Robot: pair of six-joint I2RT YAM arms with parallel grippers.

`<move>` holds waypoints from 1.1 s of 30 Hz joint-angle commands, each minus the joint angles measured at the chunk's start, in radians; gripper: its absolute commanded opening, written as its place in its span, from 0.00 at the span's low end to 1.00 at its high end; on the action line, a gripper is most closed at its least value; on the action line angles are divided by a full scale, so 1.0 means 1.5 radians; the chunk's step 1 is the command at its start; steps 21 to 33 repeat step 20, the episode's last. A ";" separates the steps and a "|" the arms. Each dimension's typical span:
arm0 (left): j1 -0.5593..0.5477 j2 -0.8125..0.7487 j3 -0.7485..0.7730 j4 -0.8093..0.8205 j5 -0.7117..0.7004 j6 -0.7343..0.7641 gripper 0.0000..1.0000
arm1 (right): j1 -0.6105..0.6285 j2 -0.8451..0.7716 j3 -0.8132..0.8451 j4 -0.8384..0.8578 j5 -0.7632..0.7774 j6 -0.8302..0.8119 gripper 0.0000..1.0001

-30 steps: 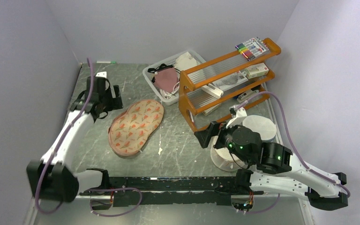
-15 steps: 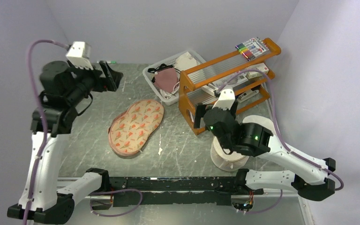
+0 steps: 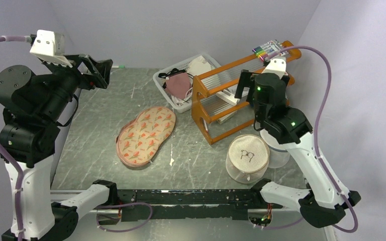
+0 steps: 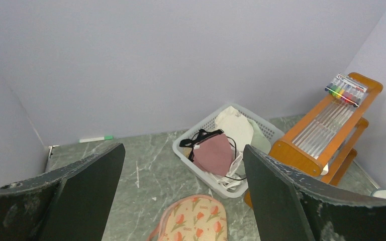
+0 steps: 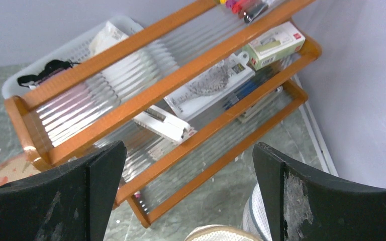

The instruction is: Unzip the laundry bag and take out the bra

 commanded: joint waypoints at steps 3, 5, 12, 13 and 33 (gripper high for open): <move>-0.030 -0.029 0.003 0.004 -0.063 0.032 0.99 | -0.005 -0.104 -0.009 0.065 -0.049 -0.057 1.00; -0.043 -0.031 0.003 0.004 -0.072 0.037 0.99 | -0.005 -0.121 -0.018 0.073 -0.045 -0.054 1.00; -0.058 -0.036 -0.015 0.004 -0.089 0.046 0.99 | -0.005 -0.115 -0.011 0.067 -0.029 -0.051 1.00; -0.057 -0.038 -0.022 0.008 -0.090 0.049 0.99 | -0.005 -0.114 -0.012 0.068 -0.027 -0.052 1.00; -0.057 -0.071 -0.091 0.068 -0.113 0.041 0.99 | -0.005 -0.094 0.002 0.042 -0.035 -0.044 1.00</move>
